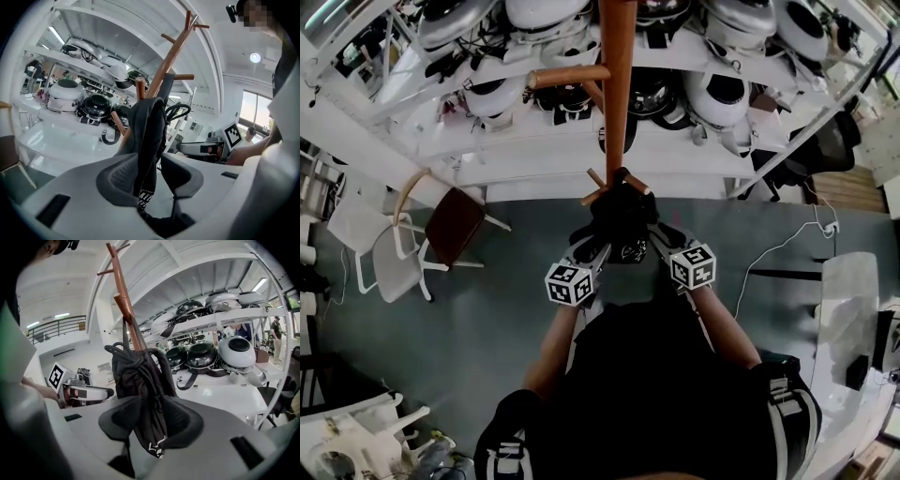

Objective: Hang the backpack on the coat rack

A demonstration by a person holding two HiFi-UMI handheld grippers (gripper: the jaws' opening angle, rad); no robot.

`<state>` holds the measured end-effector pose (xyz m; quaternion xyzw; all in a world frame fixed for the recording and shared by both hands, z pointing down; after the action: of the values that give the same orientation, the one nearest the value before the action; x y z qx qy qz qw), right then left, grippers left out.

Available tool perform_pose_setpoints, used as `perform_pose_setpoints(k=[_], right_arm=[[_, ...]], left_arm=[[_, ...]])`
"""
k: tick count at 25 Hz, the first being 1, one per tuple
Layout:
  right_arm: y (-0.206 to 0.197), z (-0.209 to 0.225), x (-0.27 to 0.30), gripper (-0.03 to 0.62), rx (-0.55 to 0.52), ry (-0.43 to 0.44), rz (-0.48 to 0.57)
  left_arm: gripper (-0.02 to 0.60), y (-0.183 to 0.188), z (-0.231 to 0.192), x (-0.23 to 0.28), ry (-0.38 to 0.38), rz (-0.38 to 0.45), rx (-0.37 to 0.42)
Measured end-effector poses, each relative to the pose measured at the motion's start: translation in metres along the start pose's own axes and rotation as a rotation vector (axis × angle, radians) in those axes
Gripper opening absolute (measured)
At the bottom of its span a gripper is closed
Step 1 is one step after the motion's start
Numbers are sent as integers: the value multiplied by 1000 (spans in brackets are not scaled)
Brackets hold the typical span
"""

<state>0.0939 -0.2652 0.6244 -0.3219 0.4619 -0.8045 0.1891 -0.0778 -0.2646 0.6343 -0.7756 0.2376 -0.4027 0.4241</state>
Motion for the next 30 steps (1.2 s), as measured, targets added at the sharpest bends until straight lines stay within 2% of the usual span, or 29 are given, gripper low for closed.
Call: perform_pose_setpoints(k=[5,7,10,15,23,30], right_arm=[[-13,-29,-3,121,4,-31,28],[-19,-35,-5,59,-25,-77,21],[-29,-48,-9,15,-74,-106,-12],[-38,-72,-12,15,-134,-82,-66],[-43,-92,-15,14,-175,-8,-97],[-39,-105,-6,14,-223,25,-89]], left_arm=[[152,-8,1,-23,-48,-15,56],[149,-8,4,-30,-62,-11,106],[133,-10,8,-42,-72,-2,175],[51,-18,13,-62,-128,-3,148],[38,-28,23,-68,-111,-28,181],[38,-17,21,-81,-109,-17,197]])
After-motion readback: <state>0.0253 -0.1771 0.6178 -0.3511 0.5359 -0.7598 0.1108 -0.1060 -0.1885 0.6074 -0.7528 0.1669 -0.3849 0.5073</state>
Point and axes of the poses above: the fingertips, and each gripper's own axes: x forward along the fingers, z to its right, y out of its top, the point moved 3 cm from there along -x, backward along the fingers, and after that the axes turned 14 degrees about y, right-handed, at the moved point
